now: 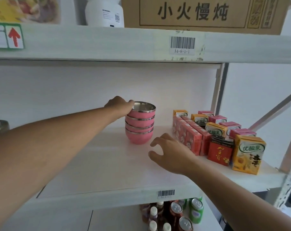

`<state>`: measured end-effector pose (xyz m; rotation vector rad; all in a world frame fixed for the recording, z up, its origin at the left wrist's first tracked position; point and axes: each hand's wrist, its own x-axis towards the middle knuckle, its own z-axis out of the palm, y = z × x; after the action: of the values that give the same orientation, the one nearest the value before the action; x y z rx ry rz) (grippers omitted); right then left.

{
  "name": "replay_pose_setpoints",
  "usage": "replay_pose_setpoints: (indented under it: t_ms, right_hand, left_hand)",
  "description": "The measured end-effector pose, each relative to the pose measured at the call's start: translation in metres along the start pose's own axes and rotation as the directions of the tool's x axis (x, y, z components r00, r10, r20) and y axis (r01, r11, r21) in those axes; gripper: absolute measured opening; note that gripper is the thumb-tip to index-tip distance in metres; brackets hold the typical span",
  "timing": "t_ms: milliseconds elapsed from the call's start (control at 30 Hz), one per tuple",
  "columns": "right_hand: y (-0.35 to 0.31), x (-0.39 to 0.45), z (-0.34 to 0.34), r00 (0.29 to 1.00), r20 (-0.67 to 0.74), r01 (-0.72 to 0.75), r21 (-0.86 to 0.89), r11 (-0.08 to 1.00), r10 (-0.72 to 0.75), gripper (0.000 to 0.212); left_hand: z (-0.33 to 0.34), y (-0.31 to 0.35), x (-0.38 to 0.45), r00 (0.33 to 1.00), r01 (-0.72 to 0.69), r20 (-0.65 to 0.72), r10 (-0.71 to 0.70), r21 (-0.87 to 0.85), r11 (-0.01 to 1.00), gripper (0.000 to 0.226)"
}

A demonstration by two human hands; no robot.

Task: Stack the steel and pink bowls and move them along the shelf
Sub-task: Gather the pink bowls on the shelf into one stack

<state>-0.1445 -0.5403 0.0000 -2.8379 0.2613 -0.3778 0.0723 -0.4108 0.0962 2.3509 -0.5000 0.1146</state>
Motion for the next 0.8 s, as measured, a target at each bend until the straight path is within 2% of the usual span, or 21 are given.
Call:
replay_pose_setpoints:
  t_ms: [67, 167, 300, 533, 700, 800]
  right_hand:
    - [0.002, 0.003, 0.000, 1.000, 0.014, 0.014, -0.024, 1.000, -0.013, 0.051]
    - [0.001, 0.009, -0.001, 0.999, 0.038, 0.039, -0.034, 0.999, -0.038, 0.053]
    - [-0.010, 0.018, 0.005, 0.985, 0.106, 0.138, -0.019, 0.990, -0.135, 0.055]
    - [-0.035, 0.016, 0.020, 0.930, 0.080, 0.349, 0.122, 0.929, -0.360, 0.054]
    - [-0.034, -0.006, 0.030, 0.865, 0.105, 0.463, 0.209, 0.862, -0.490, 0.052]
    - [-0.032, -0.019, 0.033, 0.847, 0.114, 0.488, 0.219, 0.845, -0.519, 0.050]
  left_hand:
    - [-0.003, -0.006, -0.001, 1.000, -0.013, -0.011, 0.013, -0.015, 1.000, 0.057]
    - [-0.009, -0.027, -0.013, 0.997, -0.066, -0.045, 0.069, 0.061, 0.996, 0.071]
    - [-0.023, -0.071, -0.050, 0.998, -0.044, -0.034, 0.053, 0.217, 0.975, 0.070]
    - [-0.051, -0.110, -0.144, 0.998, -0.049, 0.059, 0.023, 0.472, 0.880, 0.071]
    - [-0.033, -0.107, -0.230, 0.987, 0.151, -0.014, -0.159, 0.396, 0.906, 0.083]
    - [-0.027, -0.110, -0.275, 0.976, 0.200, -0.018, -0.215, 0.445, 0.873, 0.080]
